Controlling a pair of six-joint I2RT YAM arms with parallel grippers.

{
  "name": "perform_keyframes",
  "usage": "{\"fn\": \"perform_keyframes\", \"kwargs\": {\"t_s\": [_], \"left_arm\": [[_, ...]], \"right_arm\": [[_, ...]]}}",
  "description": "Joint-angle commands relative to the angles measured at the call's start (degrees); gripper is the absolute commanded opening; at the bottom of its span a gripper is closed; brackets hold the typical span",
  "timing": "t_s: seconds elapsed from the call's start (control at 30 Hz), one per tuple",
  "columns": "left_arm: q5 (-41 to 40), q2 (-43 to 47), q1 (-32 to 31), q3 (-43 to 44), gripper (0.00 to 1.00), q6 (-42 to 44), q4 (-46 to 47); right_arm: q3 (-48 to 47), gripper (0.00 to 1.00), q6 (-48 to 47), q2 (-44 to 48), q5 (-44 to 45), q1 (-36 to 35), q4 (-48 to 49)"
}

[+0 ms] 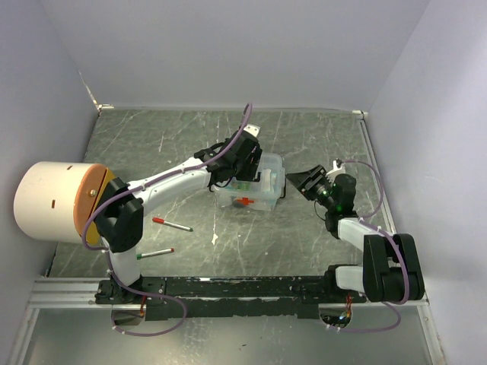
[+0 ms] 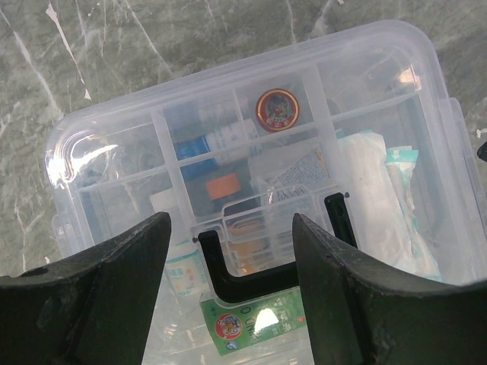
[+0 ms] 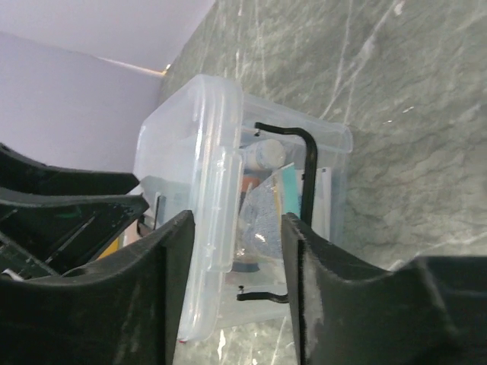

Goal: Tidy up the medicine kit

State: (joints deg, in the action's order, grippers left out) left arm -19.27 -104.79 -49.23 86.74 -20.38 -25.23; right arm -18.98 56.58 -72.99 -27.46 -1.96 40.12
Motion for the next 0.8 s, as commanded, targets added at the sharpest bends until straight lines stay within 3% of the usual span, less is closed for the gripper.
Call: {"fn": "perform_keyframes", "kwargs": {"t_s": [0.0, 0.1, 0.27, 0.53, 0.77], "left_arm": [[1.3, -1.8, -0.4, 0.0, 0.76, -0.5, -3.1], [0.7, -2.0, -0.4, 0.2, 0.77, -0.4, -3.4], [0.8, -2.1, -0.4, 0.3, 0.76, -0.4, -3.6], [1.2, -2.4, -0.4, 0.6, 0.76, -0.4, -3.6], [1.1, -2.4, -0.3, 0.9, 0.75, -0.4, -3.9]], "right_arm": [[-1.5, 0.55, -0.2, 1.1, 4.3, -0.2, -4.6], [-1.3, 0.56, 2.4, 1.2, 8.1, -0.2, -8.2], [-3.0, 0.46, 0.7, -3.7, 7.0, -0.2, -9.4], [-4.1, 0.42, 2.2, -13.6, -4.5, -0.2, 2.3], [-0.9, 0.34, 13.6, -19.7, -9.6, -0.2, 20.6]]}}
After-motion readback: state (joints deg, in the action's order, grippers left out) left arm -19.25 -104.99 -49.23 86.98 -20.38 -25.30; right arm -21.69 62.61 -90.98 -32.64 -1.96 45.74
